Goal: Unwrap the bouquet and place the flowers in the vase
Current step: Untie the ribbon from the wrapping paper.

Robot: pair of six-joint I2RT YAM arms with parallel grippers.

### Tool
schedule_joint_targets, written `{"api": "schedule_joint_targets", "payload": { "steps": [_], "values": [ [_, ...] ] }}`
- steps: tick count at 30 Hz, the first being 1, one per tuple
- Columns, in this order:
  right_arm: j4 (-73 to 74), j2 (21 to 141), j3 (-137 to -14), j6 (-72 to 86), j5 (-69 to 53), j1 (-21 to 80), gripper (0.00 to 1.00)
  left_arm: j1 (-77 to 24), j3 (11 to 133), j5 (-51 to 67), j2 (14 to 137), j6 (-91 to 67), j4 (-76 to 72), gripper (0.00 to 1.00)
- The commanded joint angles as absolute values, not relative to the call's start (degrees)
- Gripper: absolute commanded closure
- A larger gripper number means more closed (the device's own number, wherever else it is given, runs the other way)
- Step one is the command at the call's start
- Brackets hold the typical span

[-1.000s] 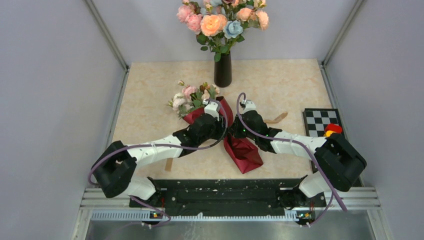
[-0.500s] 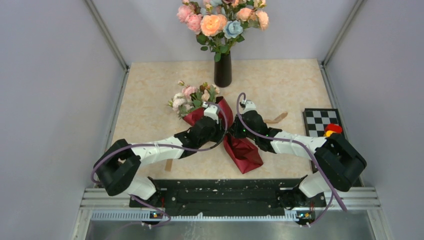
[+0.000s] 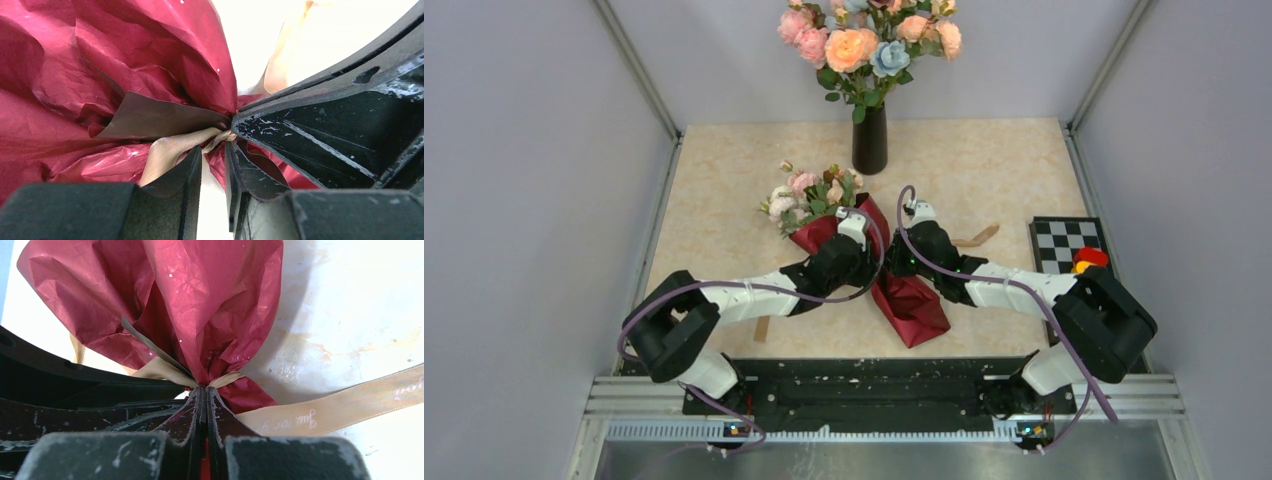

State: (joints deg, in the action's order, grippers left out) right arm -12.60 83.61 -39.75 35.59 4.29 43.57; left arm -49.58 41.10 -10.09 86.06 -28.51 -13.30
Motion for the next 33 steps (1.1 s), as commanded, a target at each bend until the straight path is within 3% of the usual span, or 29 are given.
{"api": "schedule_joint_targets", "payload": {
  "steps": [1, 22, 26, 31, 33],
  "values": [
    [-14.67, 83.27, -41.31, 35.13, 3.43, 42.98, 1.00, -49.57, 43.07, -9.77, 87.67, -26.98, -15.45, 0.72],
    [-14.71, 84.98, -41.31, 35.17, 1.42, 42.98, 1.00, -49.57, 45.77, -14.91, 90.88, -19.61, -15.53, 0.68],
    [-14.55, 84.99, -41.06, 35.12, 1.27, 42.98, 1.00, -49.57, 45.99, -15.47, 91.40, -18.84, -15.92, 0.75],
    [-14.49, 84.99, -40.66, 35.12, 1.51, 42.98, 1.00, -49.62, 44.84, -15.74, 90.79, -18.76, -16.69, 1.00],
    [-14.59, 84.84, -40.40, 35.17, 2.00, 42.98, 1.00, -49.57, 43.88, -15.68, 89.98, -19.29, -17.23, 1.00]
  ]
}}
